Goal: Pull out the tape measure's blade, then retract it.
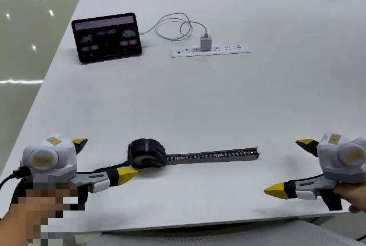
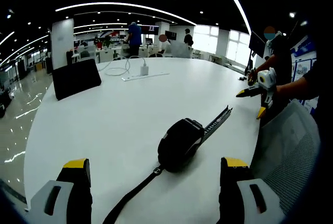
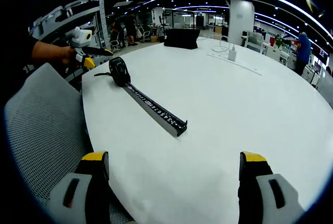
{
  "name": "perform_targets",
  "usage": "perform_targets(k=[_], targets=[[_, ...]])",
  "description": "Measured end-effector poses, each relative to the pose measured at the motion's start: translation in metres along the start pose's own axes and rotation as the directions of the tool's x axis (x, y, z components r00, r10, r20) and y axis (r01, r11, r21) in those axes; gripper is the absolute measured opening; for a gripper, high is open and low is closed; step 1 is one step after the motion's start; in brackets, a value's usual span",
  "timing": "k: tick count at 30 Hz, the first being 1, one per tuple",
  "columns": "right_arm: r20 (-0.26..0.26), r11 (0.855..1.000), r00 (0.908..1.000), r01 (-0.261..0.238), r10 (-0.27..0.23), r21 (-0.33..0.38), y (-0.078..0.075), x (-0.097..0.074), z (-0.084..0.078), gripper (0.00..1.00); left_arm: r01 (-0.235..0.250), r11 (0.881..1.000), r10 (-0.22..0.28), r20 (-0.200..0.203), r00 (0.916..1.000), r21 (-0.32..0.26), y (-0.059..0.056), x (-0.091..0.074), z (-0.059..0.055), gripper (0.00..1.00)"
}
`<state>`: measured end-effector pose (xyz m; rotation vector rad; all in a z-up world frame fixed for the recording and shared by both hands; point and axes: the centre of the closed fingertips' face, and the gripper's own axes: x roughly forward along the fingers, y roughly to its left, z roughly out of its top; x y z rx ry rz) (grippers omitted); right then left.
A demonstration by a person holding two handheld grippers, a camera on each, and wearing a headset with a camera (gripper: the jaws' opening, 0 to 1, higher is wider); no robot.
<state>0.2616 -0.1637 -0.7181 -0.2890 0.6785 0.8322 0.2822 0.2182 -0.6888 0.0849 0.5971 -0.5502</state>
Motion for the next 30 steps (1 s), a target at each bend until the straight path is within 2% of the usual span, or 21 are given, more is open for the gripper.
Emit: perform_targets(k=[3, 8, 16, 25, 30], targets=[[0.012, 1.000, 0.9999, 0.005, -0.005, 0.003, 0.000, -0.006, 0.000, 1.00, 0.011, 0.999, -0.010, 0.012, 0.9999, -0.046, -0.001, -0.004, -0.004, 1.00], [0.024, 1.000, 0.9995, 0.018, -0.018, 0.000, 0.000, -0.018, 0.000, 1.00, 0.008, 0.999, -0.008, 0.000, 1.0000, -0.042, -0.002, -0.012, -0.012, 1.00], [0.043, 0.999, 0.9980, 0.047, -0.047, -0.004, -0.007, -0.040, -0.002, 1.00, 0.022, 1.000, -0.022, -0.010, 0.9997, -0.020, -0.008, -0.026, -0.011, 1.00], [0.040, 0.998, 0.9972, 0.062, -0.063, 0.014, -0.007, -0.056, -0.014, 1.00, 0.004, 1.000, -0.004, -0.006, 1.0000, -0.014, 0.000, -0.040, -0.010, 1.00], [0.041, 0.997, 0.9962, 0.075, -0.076, 0.024, -0.009, -0.062, -0.016, 1.00, -0.011, 1.000, 0.011, 0.001, 0.9999, -0.016, 0.004, -0.042, -0.007, 1.00]])
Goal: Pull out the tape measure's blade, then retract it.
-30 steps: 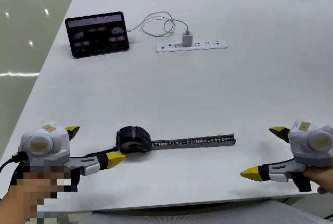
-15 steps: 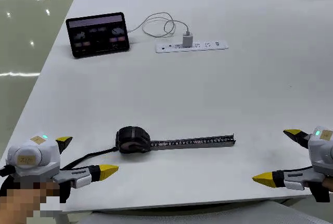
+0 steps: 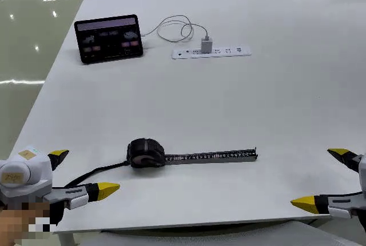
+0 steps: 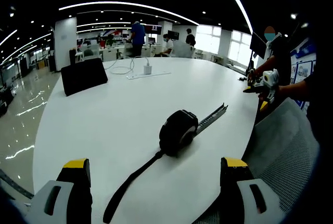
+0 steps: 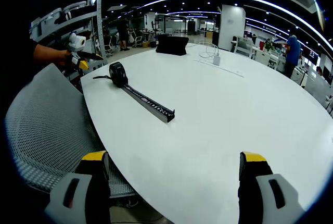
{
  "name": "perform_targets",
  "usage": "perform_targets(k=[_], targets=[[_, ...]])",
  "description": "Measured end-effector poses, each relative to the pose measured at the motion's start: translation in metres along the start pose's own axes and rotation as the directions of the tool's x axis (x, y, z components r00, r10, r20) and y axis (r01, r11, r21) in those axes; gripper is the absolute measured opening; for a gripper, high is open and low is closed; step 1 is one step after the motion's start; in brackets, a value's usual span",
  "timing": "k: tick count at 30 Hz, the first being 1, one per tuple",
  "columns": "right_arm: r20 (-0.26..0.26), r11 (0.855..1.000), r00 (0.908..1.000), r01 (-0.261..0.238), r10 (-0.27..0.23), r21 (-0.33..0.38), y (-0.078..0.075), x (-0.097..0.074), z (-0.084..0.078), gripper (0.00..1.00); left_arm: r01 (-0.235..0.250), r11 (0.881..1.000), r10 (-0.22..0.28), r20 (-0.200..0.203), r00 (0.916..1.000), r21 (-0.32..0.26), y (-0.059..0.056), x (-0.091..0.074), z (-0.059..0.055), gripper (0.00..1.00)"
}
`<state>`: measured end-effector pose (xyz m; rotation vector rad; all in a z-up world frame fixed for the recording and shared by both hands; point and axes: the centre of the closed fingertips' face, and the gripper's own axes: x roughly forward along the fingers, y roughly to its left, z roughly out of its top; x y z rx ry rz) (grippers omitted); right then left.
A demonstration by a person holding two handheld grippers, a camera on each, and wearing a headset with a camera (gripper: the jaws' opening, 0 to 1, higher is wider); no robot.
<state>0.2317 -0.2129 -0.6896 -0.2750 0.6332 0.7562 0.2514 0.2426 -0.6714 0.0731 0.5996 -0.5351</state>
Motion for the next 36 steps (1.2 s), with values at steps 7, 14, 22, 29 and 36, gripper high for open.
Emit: perform_targets(k=[7, 14, 22, 29, 36], targets=[[-0.003, 1.000, 1.0000, 0.005, -0.005, 0.006, -0.0010, -0.0059, -0.0050, 1.00, 0.010, 1.000, -0.010, -0.012, 0.9999, -0.012, -0.0024, 0.0010, -0.0009, 1.00], [-0.001, 1.000, 1.0000, 0.009, -0.009, 0.012, -0.0041, -0.0080, -0.0056, 1.00, -0.001, 1.000, 0.000, -0.012, 0.9999, -0.013, 0.0015, -0.0011, 0.0011, 1.00], [-0.003, 1.000, 1.0000, 0.000, 0.000, 0.005, -0.0019, -0.0057, -0.0036, 1.00, 0.005, 1.000, -0.005, -0.023, 0.9997, -0.014, 0.0003, -0.0005, -0.0004, 1.00], [-0.008, 1.000, 1.0000, -0.003, 0.003, 0.000, -0.0029, -0.0052, -0.0057, 1.00, 0.014, 1.000, -0.014, -0.038, 0.9992, -0.007, -0.0034, 0.0001, -0.0055, 1.00], [-0.006, 1.000, 1.0000, 0.000, 0.000, -0.006, -0.0054, -0.0052, -0.0038, 1.00, 0.012, 1.000, -0.013, -0.035, 0.9993, -0.015, -0.0043, 0.0008, -0.0038, 1.00]])
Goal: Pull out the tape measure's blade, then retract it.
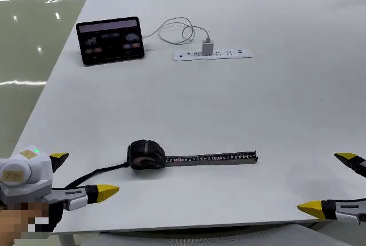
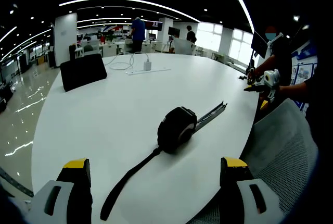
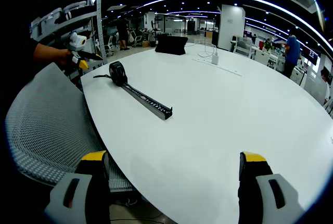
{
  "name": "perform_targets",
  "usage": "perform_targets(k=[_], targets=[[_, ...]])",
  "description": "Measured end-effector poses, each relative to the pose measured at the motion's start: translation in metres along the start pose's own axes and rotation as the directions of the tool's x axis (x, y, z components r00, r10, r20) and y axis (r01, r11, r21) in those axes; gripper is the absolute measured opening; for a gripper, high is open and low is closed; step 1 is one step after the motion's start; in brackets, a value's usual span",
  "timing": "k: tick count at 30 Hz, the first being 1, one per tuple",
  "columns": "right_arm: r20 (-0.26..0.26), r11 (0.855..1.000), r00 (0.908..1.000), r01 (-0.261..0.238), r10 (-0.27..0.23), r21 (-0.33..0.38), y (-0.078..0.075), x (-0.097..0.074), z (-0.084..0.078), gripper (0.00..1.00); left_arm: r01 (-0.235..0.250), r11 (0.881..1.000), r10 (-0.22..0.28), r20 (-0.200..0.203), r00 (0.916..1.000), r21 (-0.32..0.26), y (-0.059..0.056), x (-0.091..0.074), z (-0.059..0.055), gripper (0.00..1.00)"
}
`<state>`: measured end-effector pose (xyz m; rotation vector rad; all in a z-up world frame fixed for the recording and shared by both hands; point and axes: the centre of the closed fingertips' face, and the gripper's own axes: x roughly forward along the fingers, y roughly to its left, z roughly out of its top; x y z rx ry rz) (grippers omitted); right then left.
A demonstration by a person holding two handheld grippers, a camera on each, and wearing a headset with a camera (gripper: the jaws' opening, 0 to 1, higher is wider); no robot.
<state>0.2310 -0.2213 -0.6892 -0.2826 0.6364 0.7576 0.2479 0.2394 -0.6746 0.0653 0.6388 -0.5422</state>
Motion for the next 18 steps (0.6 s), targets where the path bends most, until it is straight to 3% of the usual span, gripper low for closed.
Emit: perform_targets(k=[9, 15, 18], targets=[[0.007, 1.000, 0.9998, -0.017, 0.017, -0.025, 0.002, 0.005, 0.012, 1.00, 0.015, 1.000, -0.015, 0.016, 0.9998, 0.008, -0.011, 0.008, 0.010, 1.00], [-0.002, 0.998, 0.9995, -0.032, 0.032, -0.049, 0.004, 0.009, 0.016, 1.00, 0.013, 1.000, -0.013, 0.005, 0.9999, 0.010, -0.016, 0.015, 0.013, 1.00], [-0.005, 0.998, 0.9992, -0.039, 0.039, -0.057, 0.005, 0.012, 0.018, 1.00, 0.013, 1.000, -0.013, -0.023, 0.9997, -0.002, -0.019, 0.020, 0.011, 1.00]])
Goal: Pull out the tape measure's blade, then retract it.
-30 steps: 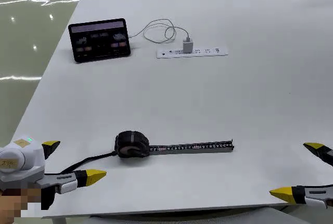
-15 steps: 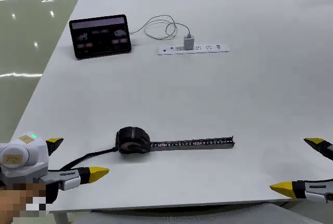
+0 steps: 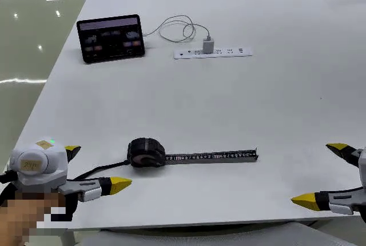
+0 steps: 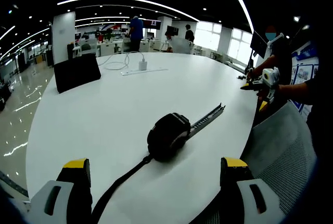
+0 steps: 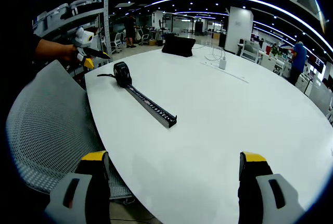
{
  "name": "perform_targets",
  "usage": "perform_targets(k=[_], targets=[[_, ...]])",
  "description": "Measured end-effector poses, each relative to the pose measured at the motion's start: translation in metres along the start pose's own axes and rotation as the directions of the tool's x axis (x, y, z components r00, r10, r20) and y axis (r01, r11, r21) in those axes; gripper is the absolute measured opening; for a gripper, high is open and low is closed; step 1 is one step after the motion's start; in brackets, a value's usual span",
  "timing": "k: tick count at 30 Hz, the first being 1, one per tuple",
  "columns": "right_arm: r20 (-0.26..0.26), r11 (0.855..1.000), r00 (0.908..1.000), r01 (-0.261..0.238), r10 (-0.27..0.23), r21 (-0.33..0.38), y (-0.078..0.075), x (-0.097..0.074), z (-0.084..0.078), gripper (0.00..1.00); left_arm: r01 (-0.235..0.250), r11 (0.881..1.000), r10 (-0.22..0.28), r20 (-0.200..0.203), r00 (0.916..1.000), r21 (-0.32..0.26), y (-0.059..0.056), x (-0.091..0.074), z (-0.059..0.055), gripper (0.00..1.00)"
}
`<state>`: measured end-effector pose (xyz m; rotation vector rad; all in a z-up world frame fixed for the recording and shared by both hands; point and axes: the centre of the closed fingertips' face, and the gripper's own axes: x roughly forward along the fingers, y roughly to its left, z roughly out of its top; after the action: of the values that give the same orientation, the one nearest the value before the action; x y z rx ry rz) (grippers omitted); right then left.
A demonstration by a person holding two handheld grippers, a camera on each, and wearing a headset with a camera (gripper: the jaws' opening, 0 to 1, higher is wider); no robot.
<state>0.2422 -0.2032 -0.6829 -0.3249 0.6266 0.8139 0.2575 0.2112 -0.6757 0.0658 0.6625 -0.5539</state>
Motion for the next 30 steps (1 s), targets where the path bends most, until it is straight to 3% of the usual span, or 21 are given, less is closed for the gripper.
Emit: perform_targets(k=[16, 20, 21, 30], targets=[[-0.021, 0.997, 0.9986, -0.049, 0.048, -0.055, 0.005, 0.016, 0.011, 1.00, -0.014, 1.000, 0.014, 0.005, 0.9999, -0.022, -0.024, 0.033, 0.023, 1.00], [-0.020, 0.996, 0.9980, -0.060, 0.059, -0.067, 0.007, 0.019, 0.016, 1.00, -0.015, 0.999, 0.015, -0.003, 0.9999, -0.035, -0.034, 0.042, 0.024, 1.00], [-0.021, 0.995, 0.9978, -0.064, 0.063, -0.072, 0.007, 0.021, 0.017, 1.00, -0.042, 0.999, 0.042, 0.002, 0.9991, -0.008, -0.034, 0.044, 0.025, 1.00], [-0.029, 0.991, 0.9958, -0.089, 0.086, -0.099, 0.009, 0.027, 0.023, 1.00, -0.047, 0.999, 0.047, -0.007, 0.9989, 0.002, -0.043, 0.058, 0.028, 0.99]])
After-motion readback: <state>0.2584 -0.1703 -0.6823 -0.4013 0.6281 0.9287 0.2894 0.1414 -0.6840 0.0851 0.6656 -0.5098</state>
